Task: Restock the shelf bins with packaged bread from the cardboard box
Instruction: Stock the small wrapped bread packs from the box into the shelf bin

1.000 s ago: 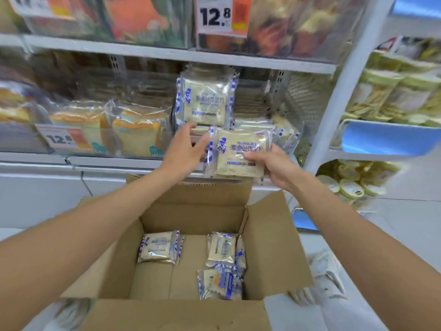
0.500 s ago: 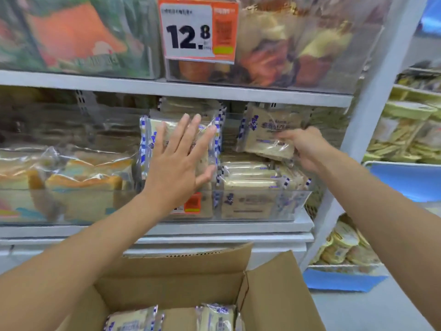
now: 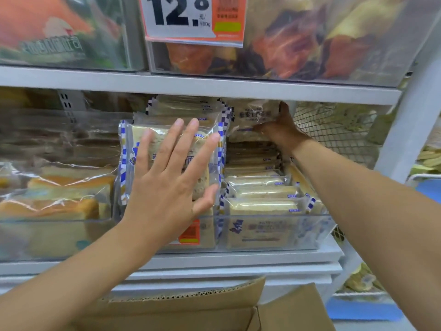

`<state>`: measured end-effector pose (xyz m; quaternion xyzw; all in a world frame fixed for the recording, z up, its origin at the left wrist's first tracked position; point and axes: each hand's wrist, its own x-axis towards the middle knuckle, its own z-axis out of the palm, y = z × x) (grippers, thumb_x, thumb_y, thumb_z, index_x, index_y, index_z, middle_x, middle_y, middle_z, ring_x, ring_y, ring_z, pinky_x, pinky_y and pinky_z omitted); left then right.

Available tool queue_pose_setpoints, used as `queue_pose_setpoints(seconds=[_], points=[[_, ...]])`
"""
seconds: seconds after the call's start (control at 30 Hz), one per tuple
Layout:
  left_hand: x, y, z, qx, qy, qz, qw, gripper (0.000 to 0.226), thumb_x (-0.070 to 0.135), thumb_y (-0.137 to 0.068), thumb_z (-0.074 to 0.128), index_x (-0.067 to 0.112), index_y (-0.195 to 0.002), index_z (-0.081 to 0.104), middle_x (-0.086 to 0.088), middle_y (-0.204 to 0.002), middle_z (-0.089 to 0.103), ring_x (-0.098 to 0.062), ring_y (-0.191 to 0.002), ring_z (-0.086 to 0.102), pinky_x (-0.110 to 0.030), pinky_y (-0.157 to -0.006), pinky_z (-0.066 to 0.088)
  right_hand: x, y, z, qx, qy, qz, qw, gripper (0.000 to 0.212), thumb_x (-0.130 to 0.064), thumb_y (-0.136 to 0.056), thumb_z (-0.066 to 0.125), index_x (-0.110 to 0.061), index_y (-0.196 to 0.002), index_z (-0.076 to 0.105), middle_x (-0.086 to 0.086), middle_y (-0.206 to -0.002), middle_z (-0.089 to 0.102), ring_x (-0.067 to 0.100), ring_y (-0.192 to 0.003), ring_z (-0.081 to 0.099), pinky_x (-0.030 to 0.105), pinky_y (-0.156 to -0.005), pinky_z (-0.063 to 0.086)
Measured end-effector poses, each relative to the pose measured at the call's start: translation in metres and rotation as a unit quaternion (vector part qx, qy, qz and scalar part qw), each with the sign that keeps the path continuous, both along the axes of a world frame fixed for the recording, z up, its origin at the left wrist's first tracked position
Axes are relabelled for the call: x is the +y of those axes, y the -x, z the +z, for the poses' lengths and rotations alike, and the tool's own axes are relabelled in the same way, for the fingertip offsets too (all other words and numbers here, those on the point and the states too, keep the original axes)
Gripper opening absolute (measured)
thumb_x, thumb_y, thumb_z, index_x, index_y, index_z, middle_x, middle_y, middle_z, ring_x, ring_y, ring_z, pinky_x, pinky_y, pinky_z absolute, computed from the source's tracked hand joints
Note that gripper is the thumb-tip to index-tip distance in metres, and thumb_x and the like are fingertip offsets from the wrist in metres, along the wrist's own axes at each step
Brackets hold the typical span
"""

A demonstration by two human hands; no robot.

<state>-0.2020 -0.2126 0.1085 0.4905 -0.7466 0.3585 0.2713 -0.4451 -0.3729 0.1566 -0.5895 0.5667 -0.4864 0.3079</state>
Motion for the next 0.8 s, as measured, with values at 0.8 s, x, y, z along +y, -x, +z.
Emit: queue_pose_setpoints(seconds=[0.8], points=[[0.001,0.001,0.001,0.010,0.014,-0.003,1.000,0.069,0.050,-0.091,0.042,0.021,-0.152,0.028,-0.013,-0.157,0.029,-0.029,-0.146,0.025,-0.057,-0.117,0.012,-0.016,-0.021,-0.016,0.382,0.159,-0.050,0.909,0.101,-0.053,-0.071,0.078,-0.027,-0.152,0.023,0.010,-0.162,0.003,0.036,-0.149,-0.007,0.053,-0.121,0.008]])
